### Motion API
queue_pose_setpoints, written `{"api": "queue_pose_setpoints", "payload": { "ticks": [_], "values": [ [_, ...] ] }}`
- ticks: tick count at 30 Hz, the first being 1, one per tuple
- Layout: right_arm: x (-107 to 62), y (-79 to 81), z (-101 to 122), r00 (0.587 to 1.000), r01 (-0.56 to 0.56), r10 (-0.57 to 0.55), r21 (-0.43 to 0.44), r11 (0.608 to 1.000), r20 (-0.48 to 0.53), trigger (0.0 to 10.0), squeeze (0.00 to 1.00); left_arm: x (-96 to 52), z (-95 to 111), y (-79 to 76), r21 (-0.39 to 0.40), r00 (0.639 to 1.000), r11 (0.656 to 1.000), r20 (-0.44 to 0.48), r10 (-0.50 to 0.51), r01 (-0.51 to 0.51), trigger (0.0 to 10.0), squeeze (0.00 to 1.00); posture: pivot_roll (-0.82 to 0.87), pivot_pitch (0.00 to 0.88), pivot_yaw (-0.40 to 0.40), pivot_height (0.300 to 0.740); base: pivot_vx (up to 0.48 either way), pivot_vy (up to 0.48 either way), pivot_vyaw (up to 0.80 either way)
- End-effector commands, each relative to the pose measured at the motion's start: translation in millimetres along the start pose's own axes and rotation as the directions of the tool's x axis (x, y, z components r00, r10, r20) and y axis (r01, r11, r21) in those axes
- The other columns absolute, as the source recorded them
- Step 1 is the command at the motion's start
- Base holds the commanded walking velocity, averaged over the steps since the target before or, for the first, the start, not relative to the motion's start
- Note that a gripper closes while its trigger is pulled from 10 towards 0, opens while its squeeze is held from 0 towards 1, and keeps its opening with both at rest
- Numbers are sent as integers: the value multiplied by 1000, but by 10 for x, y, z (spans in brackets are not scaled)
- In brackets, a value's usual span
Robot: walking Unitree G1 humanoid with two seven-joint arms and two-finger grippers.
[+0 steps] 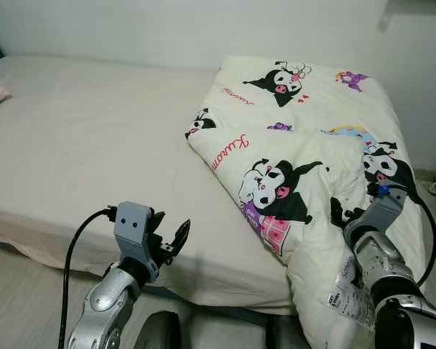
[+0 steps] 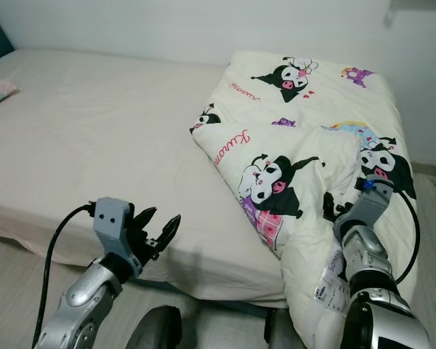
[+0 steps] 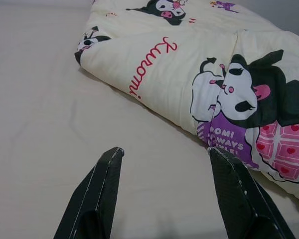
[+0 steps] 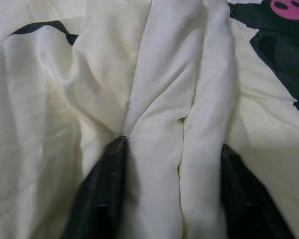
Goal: Clean up the room
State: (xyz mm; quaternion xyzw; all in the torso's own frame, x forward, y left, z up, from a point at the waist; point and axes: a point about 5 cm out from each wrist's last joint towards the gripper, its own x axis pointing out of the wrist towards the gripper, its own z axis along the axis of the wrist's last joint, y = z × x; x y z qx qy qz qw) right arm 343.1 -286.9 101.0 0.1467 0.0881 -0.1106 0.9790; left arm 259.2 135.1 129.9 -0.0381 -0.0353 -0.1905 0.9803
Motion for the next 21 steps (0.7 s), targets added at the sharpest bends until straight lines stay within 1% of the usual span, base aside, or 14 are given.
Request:
{"api": "queue_pose_setpoints", "payload": {
  "ticks": [1, 9, 10, 12, 13, 15, 17, 19, 20, 21],
  "values": [
    [-13, -18, -55, 1000, 1, -1, 0, 1000, -15, 0, 0, -27, -14, 22, 22, 1000, 1000, -26, -10, 10, 10000, 0, 99, 182, 11, 605, 0, 0, 0],
    [-30, -70, -77, 1000, 7, -7, -5, 1000, -18, 0, 0, -24, -5, 8, 23, 999, 1000, -26, -21, 21, 10000, 0, 90, 171, 13, 605, 0, 0, 0],
    [-30, -75, -72, 1000, 7, -7, -4, 1000, -15, 0, 0, -27, -1, 17, 23, 999, 1000, -26, -19, 20, 10000, 0, 90, 171, 13, 605, 0, 0, 0],
    [-10, -12, -28, 1000, -28, 28, -18, 999, 7, 0, 0, -37, 32, 117, 19, 1000, 999, -5, 25, -25, 10000, 0, 82, 167, 6, 605, 0, 0, 0],
    [-10, -12, -28, 1000, -28, 28, -18, 999, 7, 0, 0, -37, 32, 117, 19, 1000, 999, -5, 25, -25, 10000, 0, 82, 167, 6, 605, 0, 0, 0],
    [34, 152, 39, 994, -104, 106, -49, 993, 36, 0, 0, -38, 86, 280, 36, 992, 992, 31, 123, -124, 10000, 0, 77, 168, -1, 605, 0, 0, 0],
    [34, 152, 39, 994, -104, 106, -49, 993, 36, 0, 0, -38, 86, 280, 36, 992, 992, 31, 123, -124, 10000, 0, 77, 168, -1, 605, 0, 0, 0],
    [83, 468, 87, 968, -241, 247, -114, 964, 50, 0, 0, -38, 176, 516, 43, 958, 960, 85, 273, -278, 10000, 0, 74, 167, -9, 605, 0, 0, 0],
    [83, 468, 87, 968, -241, 247, -114, 964, 50, 0, 0, -38, 176, 516, 43, 958, 960, 85, 273, -278, 10000, 0, 74, 167, -9, 605, 0, 0, 0],
    [95, 632, 98, 947, -308, 318, -144, 940, 51, 0, 0, -44, 222, 610, 51, 938, 940, 111, 329, -336, 10000, 0, 74, 167, -10, 605, 0, 0, 0]
  ]
}}
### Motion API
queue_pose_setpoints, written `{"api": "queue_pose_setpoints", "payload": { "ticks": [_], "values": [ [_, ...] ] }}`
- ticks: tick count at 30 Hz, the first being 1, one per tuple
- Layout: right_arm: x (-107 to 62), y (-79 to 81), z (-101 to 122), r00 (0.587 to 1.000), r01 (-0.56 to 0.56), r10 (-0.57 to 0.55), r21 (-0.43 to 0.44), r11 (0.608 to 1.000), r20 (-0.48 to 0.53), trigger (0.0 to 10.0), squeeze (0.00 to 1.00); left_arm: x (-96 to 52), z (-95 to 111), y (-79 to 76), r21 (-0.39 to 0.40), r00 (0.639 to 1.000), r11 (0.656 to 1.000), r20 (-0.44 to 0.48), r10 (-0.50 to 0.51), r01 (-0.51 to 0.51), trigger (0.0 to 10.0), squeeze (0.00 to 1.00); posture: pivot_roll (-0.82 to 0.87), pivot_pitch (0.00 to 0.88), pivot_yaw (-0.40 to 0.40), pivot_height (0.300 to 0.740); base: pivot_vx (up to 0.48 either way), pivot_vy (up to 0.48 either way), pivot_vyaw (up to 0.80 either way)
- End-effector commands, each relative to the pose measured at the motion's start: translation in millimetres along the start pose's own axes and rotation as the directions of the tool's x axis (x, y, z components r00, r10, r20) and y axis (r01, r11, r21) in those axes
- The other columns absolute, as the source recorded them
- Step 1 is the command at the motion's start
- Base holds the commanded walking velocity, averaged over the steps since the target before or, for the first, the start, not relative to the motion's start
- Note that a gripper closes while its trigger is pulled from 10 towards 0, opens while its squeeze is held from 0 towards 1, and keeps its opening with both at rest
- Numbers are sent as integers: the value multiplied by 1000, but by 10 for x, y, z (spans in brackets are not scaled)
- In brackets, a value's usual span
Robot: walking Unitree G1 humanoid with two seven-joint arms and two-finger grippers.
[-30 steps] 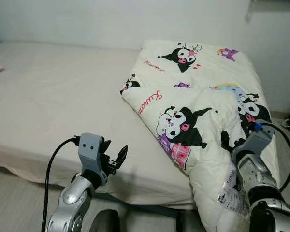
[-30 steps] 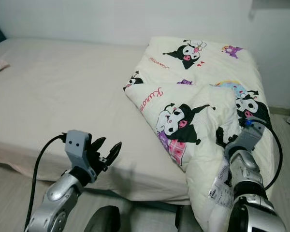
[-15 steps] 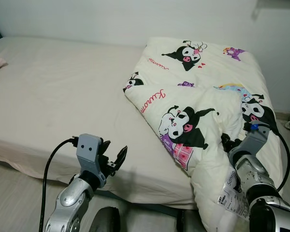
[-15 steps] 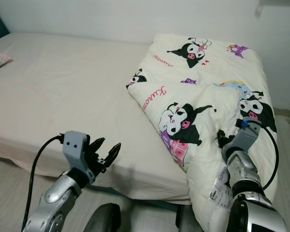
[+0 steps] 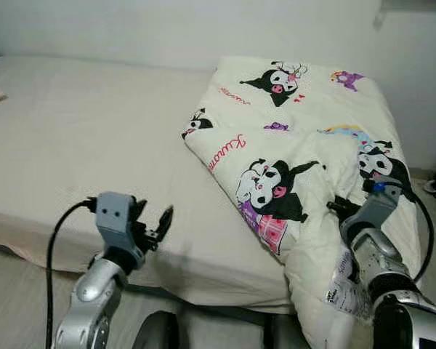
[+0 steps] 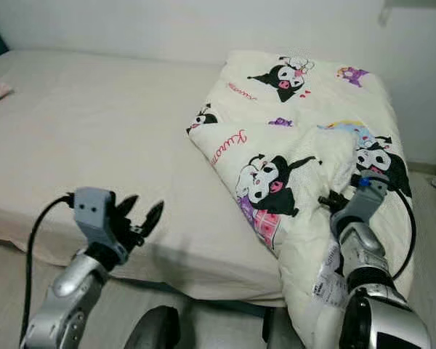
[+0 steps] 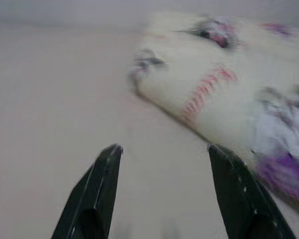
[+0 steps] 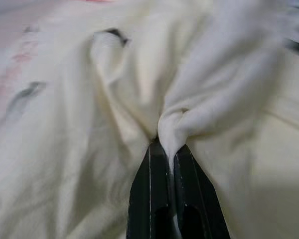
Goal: Clean up the room
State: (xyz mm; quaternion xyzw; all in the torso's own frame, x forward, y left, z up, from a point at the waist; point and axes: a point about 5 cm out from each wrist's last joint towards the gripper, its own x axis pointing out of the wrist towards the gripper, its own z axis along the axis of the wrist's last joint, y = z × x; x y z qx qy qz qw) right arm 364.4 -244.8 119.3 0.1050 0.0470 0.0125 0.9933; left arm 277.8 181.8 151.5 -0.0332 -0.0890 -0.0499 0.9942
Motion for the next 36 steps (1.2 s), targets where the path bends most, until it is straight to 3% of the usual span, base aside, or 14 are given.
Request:
{"api": "queue_pose_setpoints", "payload": {
  "ticks": [1, 12, 13, 16, 18, 19, 23, 26, 27, 28, 29, 30, 35, 36],
  "values": [
    [89, 309, 48, 987, -156, 157, -65, 986, 19, 0, 0, -10, 27, 215, 41, 994, 993, 20, 106, -107, 10000, 0, 75, 167, -14, 605, 0, 0, 0],
    [77, 1058, -140, 836, -548, 544, -180, 817, -76, 0, 0, -10, 184, 474, 48, 975, 977, 93, 201, -206, 10000, 0, 74, 165, -27, 605, 0, 0, 0],
    [-45, 1361, -330, 702, -711, 693, -213, 670, -164, 0, 0, -18, 225, 579, 48, 959, 963, 115, 259, -266, 10000, 0, 72, 164, -28, 605, 0, 0, 0],
    [-135, 1480, -450, 621, -783, 752, -223, 581, -222, 0, 0, -14, 236, 606, 44, 952, 957, 123, 280, -287, 10000, 0, 72, 164, -29, 605, 0, 0, 0],
    [-363, 1609, -718, 439, -897, 822, -224, 380, -363, 0, 0, 5, 238, 604, 40, 947, 953, 130, 293, -300, 10000, 0, 73, 164, -29, 605, 0, 0, 0],
    [-363, 1609, -718, 439, -897, 822, -224, 380, -363, 0, 0, 5, 238, 604, 40, 947, 953, 130, 293, -300, 10000, 0, 73, 164, -29, 605, 0, 0, 0],
    [-608, 1569, -984, 278, -959, 819, -197, 205, -502, 0, 0, 15, 218, 570, 36, 948, 954, 129, 290, -296, 10000, 0, 72, 162, -28, 605, 0, 0, 0],
    [-685, 1523, -1056, 238, -969, 808, -188, 160, -539, 0, 0, 20, 206, 557, 32, 949, 955, 127, 288, -294, 10000, 0, 69, 160, -24, 605, 0, 0, 0],
    [-733, 1484, -1103, 220, -972, 796, -196, 130, -564, 1059, 0, 25, 200, 546, 30, 950, 956, 126, 285, -291, 10000, 0, 66, 158, -22, 605, 0, 0, 0],
    [-759, 1453, -1129, 211, -974, 786, -194, 118, -581, 7098, 0, 35, 200, 540, 30, 951, 957, 127, 283, -289, 10000, 0, 66, 158, -20, 605, 0, 0, 0],
    [-757, 1429, -1140, 223, -972, 777, -198, 129, -588, 10000, 345, 50, 202, 543, 32, 950, 957, 129, 283, -289, 10000, 0, 64, 155, -19, 605, 0, 0, 0],
    [-752, 1419, -1137, 234, -970, 773, -199, 141, -590, 10000, 1000, 61, 204, 548, 34, 950, 956, 131, 284, -291, 10000, 0, 64, 155, -19, 605, 0, 0, 0],
    [-730, 1410, -1114, 254, -965, 769, -210, 159, -586, 10000, 1000, 84, 210, 564, 46, 949, 956, 139, 282, -291, 10000, 0, 63, 152, -14, 605, 0, 0, 0],
    [-716, 1428, -1057, 281, -955, 780, -240, 172, -559, 10000, 231, 102, 208, 552, 50, 954, 960, 137, 265, -274, 10000, 0, 63, 150, -13, 605, 0, 0, 0]
  ]
}}
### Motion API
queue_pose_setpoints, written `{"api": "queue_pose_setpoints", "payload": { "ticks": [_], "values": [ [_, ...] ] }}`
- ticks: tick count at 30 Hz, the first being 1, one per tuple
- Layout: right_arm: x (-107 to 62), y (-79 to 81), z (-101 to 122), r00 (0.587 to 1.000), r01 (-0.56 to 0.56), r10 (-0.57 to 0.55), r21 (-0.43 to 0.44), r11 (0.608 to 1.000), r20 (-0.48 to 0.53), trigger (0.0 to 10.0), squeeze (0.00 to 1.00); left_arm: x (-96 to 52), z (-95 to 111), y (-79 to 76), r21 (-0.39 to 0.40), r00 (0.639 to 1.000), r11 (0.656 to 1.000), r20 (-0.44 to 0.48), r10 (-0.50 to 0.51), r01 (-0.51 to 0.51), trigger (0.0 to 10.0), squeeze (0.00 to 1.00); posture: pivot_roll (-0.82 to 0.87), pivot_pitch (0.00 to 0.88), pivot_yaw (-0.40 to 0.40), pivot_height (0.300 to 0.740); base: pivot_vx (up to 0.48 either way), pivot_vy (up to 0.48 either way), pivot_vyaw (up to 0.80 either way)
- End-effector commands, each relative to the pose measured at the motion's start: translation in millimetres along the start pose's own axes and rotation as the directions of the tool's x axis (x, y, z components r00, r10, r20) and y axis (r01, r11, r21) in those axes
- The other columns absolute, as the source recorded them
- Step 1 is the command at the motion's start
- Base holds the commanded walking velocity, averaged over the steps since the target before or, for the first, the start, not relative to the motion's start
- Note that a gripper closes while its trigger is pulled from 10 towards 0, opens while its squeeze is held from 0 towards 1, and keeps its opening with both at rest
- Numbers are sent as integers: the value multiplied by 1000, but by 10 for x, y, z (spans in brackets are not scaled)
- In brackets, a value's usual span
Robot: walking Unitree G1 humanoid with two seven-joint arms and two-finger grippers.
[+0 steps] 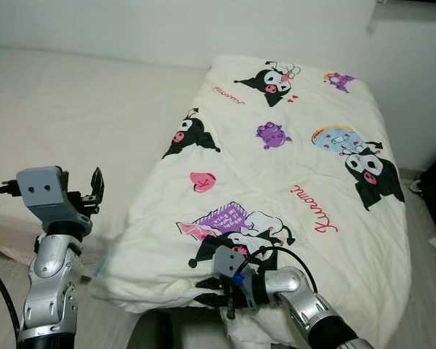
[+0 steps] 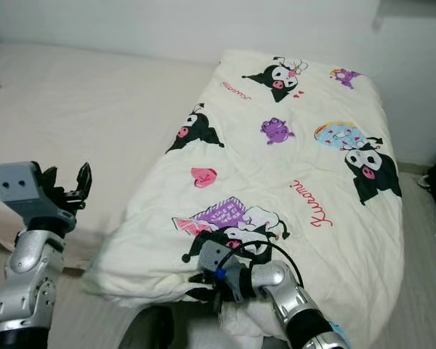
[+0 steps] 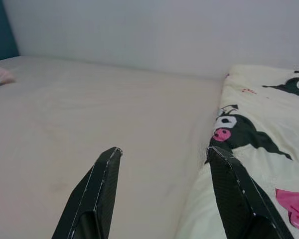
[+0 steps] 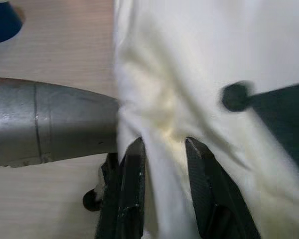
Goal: Clean up the room
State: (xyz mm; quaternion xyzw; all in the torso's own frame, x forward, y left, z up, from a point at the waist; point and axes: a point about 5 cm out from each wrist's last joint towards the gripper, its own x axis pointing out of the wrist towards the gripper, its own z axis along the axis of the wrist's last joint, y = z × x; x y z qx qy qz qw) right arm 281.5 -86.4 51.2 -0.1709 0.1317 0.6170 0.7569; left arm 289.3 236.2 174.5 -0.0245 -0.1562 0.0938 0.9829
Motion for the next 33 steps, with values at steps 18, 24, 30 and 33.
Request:
{"api": "queue_pose_setpoints", "payload": {
  "ticks": [18, 24, 30, 33],
  "values": [
    [-603, -330, 667, 666, 526, -634, 354, 773, 393, 10000, 0, -179, -479, -645, 27, 947, 978, -259, -192, 206, 10000, 0, 32, 50, 4, 605, 0, 0, 0],
    [-844, -468, 177, 384, 854, -916, 334, 400, 113, 10000, 0, -158, -454, -661, -20, 962, 985, -214, -172, 172, 10000, 0, 29, 30, 14, 610, 0, 0, 0],
    [-943, -389, 1, 298, 892, -954, 350, 286, 21, 10000, 0, -189, -488, -665, -30, 960, 985, -224, -170, 168, 10000, 0, 30, 16, 12, 625, 0, 0, 0],
    [-960, -343, -7, 294, 893, -956, 360, 271, -10, 10000, 0, -218, -505, -683, -15, 956, 984, -235, -177, 178, 10000, 0, 31, 11, 10, 635, 0, 0, 0]
  ]
}}
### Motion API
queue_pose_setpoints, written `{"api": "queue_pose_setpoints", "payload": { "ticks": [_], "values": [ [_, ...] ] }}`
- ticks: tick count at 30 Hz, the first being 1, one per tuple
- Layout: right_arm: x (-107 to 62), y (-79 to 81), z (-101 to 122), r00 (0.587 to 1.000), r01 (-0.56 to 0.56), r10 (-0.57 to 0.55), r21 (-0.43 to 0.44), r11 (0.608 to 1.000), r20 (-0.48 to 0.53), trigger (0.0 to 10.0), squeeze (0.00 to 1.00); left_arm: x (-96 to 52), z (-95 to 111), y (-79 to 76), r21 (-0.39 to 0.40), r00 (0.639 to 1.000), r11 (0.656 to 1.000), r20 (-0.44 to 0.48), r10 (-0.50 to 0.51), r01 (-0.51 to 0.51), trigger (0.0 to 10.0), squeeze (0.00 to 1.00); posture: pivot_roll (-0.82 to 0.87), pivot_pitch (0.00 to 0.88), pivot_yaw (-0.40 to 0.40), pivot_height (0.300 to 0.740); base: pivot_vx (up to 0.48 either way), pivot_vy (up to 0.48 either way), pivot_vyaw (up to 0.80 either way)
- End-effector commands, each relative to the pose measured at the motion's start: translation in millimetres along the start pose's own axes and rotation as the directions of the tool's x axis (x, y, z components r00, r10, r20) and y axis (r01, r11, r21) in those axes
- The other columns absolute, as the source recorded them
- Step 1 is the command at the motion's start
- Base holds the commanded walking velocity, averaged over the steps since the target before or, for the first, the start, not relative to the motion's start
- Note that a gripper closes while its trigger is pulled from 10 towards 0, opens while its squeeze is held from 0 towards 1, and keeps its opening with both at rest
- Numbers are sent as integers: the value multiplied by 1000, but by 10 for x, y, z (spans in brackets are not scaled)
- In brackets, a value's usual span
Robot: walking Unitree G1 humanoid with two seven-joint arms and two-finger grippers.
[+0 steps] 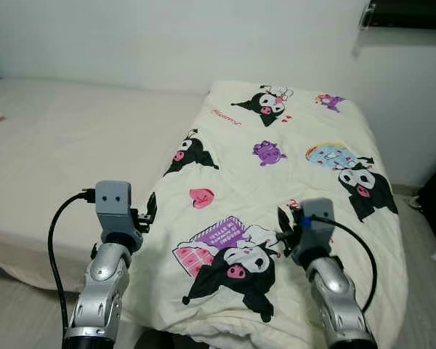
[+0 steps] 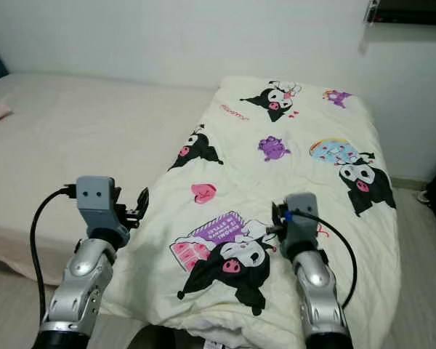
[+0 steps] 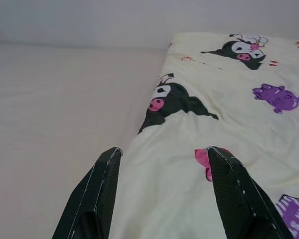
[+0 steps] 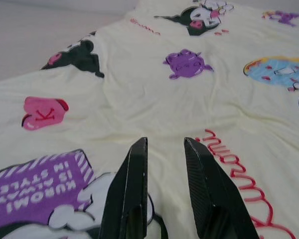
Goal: Clean up the room
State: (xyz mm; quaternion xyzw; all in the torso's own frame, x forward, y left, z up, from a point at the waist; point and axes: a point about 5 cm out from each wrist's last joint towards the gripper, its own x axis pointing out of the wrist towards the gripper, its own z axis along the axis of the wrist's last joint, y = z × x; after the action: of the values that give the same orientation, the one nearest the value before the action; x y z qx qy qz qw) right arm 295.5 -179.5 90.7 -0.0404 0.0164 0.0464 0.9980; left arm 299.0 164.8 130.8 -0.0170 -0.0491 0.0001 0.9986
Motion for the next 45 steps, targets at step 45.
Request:
{"api": "queue_pose_setpoints", "payload": {
  "ticks": [45],
  "values": [
    [-76, 270, -86, 997, 53, -54, -15, 998, -49, 10000, 0, -136, -239, 29, 38, 998, 999, -62, 28, -26, 10000, 0, 28, 8, -1, 740, 0, 0, 0]
  ]
}}
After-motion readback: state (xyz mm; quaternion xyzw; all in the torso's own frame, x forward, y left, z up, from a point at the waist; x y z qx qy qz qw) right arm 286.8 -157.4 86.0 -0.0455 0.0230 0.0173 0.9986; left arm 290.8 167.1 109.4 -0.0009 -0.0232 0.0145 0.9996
